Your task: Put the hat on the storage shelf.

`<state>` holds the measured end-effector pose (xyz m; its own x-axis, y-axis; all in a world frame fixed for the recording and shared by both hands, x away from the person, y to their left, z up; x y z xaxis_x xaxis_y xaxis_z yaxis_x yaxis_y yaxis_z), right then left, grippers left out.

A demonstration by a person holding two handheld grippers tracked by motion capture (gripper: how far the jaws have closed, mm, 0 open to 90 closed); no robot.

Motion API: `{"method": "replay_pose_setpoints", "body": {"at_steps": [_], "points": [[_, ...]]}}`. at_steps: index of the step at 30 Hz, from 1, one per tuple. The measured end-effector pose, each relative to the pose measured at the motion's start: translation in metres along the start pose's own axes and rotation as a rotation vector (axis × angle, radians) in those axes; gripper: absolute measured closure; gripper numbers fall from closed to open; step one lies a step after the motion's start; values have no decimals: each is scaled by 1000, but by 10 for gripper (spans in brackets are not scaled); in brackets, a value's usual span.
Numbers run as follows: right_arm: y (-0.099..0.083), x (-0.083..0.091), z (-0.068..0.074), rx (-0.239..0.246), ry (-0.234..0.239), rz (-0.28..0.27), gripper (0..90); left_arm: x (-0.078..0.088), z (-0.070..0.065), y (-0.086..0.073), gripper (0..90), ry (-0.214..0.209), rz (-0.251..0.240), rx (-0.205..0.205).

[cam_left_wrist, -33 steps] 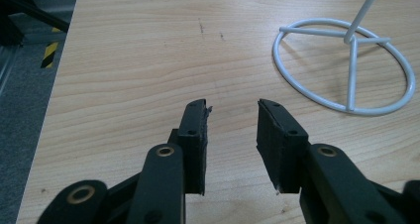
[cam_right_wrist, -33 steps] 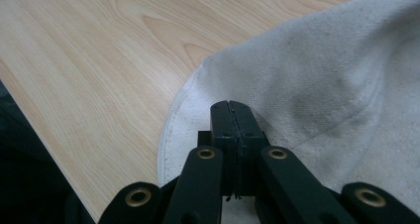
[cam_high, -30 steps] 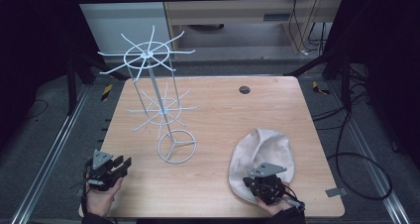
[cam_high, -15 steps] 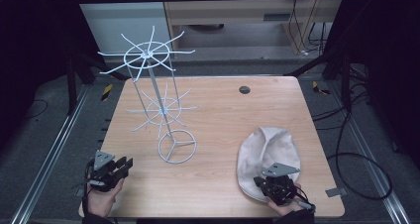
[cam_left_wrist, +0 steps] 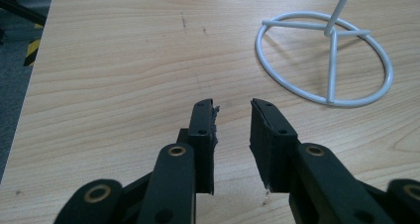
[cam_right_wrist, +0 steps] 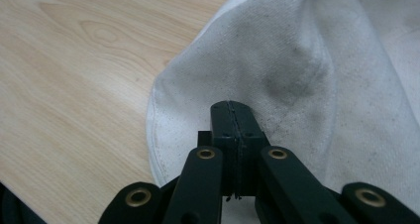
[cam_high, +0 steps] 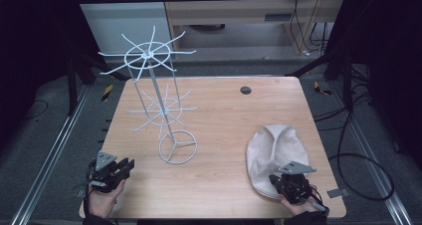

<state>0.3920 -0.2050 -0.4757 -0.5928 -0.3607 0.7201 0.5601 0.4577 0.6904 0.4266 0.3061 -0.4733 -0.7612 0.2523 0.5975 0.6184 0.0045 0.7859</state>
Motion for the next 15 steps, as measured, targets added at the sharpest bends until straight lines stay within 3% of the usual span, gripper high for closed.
{"method": "replay_pose_setpoints", "body": {"at_steps": [4,7,11,12,13,15], "points": [[-1,1,-6,-26,-30,4,900,0,1,0,698,4,-3,3],[2,4,-4,-37,-24,-6,859,0,2,1,680,12,-8,8],[8,9,-2,-44,-15,-49,806,0,3,2,657,19,-13,10],[16,14,-3,-50,-13,-94,763,-1,4,2,649,20,-14,12],[19,16,-3,-57,-15,-105,737,-1,5,2,643,24,-13,14],[27,21,-5,-60,-40,-135,688,-1,6,2,631,26,-19,17]]}}
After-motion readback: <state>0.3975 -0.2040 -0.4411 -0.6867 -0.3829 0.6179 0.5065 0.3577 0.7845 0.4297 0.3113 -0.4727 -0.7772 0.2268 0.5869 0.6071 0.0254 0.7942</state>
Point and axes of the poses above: each handheld gripper's, and its own axes: x roughly backward along the jaws, y roughly out of its top, z roughly to its left, the point moved 2 cm from there along -x, roughly forward along the jaws, and after that the axes turned 9 degrees about x, right-handed, at the moved point
